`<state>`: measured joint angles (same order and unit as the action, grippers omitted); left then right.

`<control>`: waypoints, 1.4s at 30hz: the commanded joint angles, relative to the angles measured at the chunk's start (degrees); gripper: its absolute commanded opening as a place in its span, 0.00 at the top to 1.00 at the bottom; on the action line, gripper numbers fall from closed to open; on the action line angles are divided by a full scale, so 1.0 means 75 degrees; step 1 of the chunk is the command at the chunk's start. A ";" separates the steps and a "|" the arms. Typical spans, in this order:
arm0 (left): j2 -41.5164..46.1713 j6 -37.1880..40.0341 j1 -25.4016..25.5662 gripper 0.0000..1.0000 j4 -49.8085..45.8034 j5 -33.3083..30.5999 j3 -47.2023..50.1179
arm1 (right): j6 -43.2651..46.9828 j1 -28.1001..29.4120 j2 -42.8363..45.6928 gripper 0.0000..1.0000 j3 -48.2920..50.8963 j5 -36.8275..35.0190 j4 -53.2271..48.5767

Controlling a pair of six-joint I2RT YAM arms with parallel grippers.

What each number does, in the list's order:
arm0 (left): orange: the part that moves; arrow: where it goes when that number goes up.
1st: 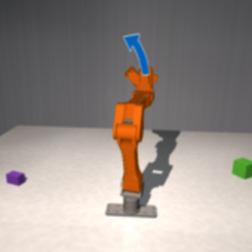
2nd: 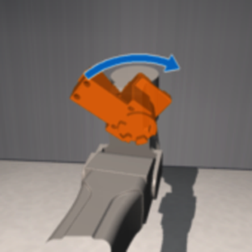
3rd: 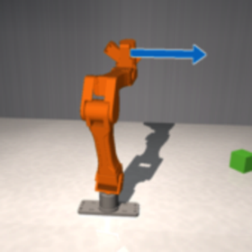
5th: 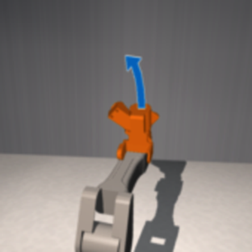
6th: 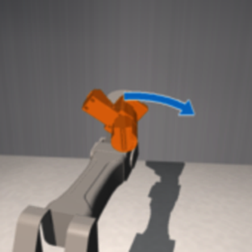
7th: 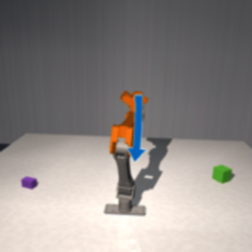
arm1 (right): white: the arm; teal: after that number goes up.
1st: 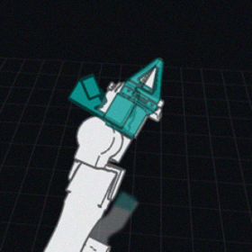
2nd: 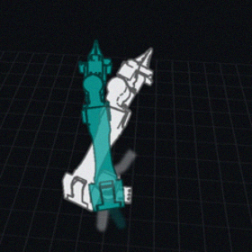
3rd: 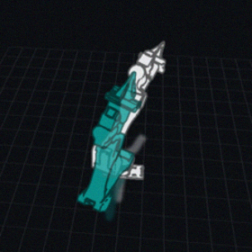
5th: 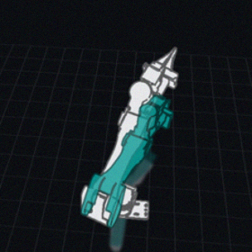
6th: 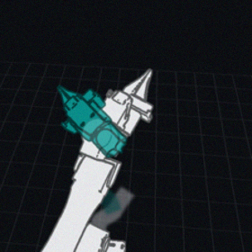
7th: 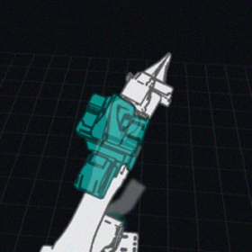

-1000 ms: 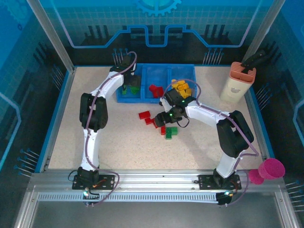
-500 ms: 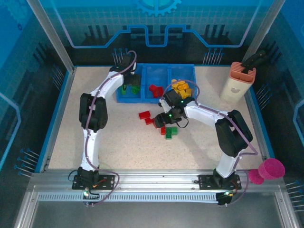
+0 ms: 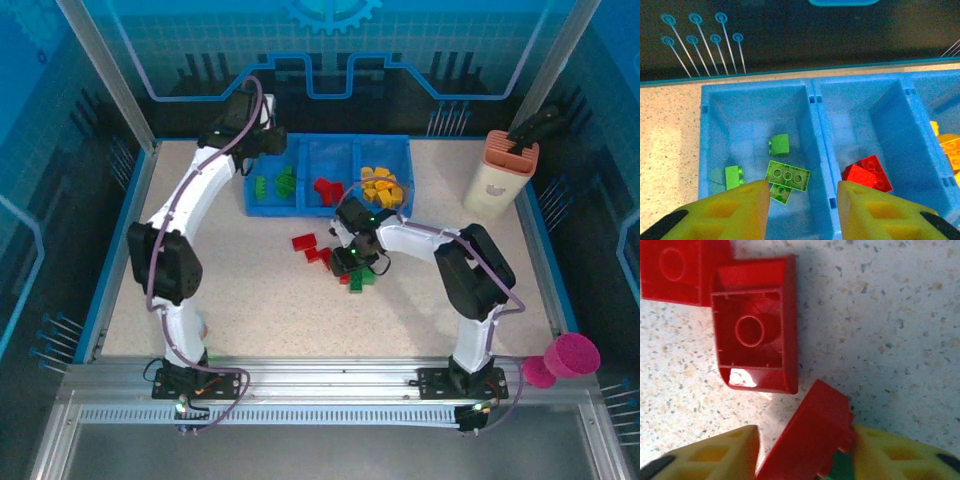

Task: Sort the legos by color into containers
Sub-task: Pick up the lego from the center of the table, then place the lego in the container.

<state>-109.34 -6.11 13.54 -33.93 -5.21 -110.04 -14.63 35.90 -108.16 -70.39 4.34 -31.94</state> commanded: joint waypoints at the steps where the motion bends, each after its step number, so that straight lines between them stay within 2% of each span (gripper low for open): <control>1: 0.0584 -0.0022 -0.0036 0.59 0.0078 0.0180 0.0415 | 0.0138 0.0123 -0.0357 0.59 -0.0251 -0.0173 -0.0170; 4: 0.1090 0.0053 -0.0036 0.59 0.0105 0.0048 0.0878 | 0.0250 0.0123 -0.0441 0.69 -0.0295 -0.0253 -0.0263; 8: 0.1898 -0.0003 -0.0036 0.59 0.0095 0.0016 0.1625 | 0.0507 0.0104 -0.0348 0.75 -0.0423 -0.0406 -0.0486; 13: 0.3558 -0.0252 -0.0025 0.58 0.0218 0.0271 0.3620 | 0.0957 -0.0014 -0.0128 0.77 -0.1139 -0.0656 -0.1073; 16: 0.4472 -0.0005 -0.0024 0.52 0.0013 0.0256 0.4583 | 0.1309 -0.0140 -0.0087 0.78 -0.1821 -0.0886 -0.1426; 23: 0.5830 -0.0021 -0.0024 0.43 -0.0800 0.0365 0.5733 | 0.1854 -0.0598 -0.0443 0.78 -0.3516 -0.1025 -0.1454; 28: 0.6107 -0.0596 0.0031 0.41 -0.0927 0.0808 0.6242 | 0.2171 -0.0874 -0.1185 0.78 -0.4616 -0.1004 -0.0985; 32: 0.6028 -0.0872 0.0331 0.38 -0.0902 0.0904 0.6538 | 0.2301 -0.1088 -0.2053 0.78 -0.5742 -0.0947 -0.0975; 37: 0.5532 -0.1184 0.1404 0.35 -0.1165 0.0333 0.6457 | 0.2557 -0.1233 -0.3302 0.78 -0.7440 -0.1046 -0.1249; 42: 0.5071 -0.1948 0.2225 0.34 -0.0927 0.0330 0.6610 | 0.2666 -0.1362 -0.4388 0.78 -0.8555 -0.1080 -0.1588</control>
<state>-69.95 -15.94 28.23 -40.86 -2.04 -61.65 3.75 26.55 -138.54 -130.93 -3.09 -40.77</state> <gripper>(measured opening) 0.658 0.266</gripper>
